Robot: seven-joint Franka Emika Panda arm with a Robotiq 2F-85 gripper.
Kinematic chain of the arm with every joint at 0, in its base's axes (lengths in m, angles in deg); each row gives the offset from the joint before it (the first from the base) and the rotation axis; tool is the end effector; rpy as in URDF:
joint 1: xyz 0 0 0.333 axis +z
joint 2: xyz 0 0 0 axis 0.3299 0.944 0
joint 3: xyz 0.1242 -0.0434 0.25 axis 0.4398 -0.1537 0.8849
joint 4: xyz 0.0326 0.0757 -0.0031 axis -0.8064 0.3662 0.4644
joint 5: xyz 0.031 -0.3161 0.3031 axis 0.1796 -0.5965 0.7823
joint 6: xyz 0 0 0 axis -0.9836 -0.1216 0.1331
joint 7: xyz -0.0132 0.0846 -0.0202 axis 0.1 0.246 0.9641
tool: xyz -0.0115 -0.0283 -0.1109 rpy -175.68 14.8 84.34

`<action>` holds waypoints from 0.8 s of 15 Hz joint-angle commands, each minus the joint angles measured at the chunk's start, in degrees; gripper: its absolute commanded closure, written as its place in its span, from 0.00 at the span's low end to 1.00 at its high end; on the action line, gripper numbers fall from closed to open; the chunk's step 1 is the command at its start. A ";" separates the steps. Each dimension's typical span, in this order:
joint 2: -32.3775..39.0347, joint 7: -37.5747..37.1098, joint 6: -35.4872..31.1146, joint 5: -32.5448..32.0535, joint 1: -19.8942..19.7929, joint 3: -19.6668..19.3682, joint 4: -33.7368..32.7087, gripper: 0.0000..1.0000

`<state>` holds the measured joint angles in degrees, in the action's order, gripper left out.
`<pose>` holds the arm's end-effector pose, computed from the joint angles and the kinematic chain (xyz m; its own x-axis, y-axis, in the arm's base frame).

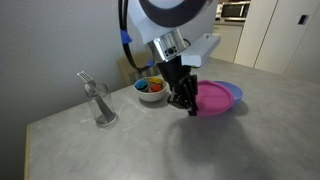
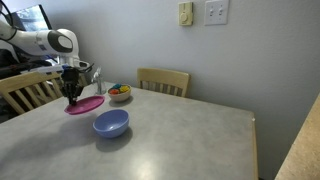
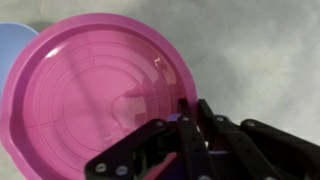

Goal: Put the plate on the blue bowl

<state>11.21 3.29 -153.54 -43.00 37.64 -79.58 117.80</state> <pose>0.6192 0.2605 0.1720 0.8912 0.2288 -0.3917 0.2931 -0.9495 0.1123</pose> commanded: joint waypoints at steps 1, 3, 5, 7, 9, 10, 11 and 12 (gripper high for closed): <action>-3.48 -0.46 -0.36 -0.48 -1.41 -1.04 3.73 0.97; -4.44 -0.46 -1.02 -0.27 -2.33 -1.54 5.10 0.97; -5.23 -0.32 -1.81 0.02 -3.41 -1.85 6.52 0.97; -6.18 -0.21 -2.69 0.26 -4.47 -2.09 8.17 0.97; -7.03 -0.17 -3.86 0.41 -5.49 -2.31 9.74 0.97; -7.49 -0.19 -4.56 0.38 -5.93 -2.46 10.64 0.97; -8.05 -0.22 -4.80 0.49 -6.34 -2.56 11.36 0.97; -8.50 -0.24 -5.24 0.49 -6.76 -2.71 12.16 0.97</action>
<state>6.54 3.29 -156.09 -42.97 32.13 -82.02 124.70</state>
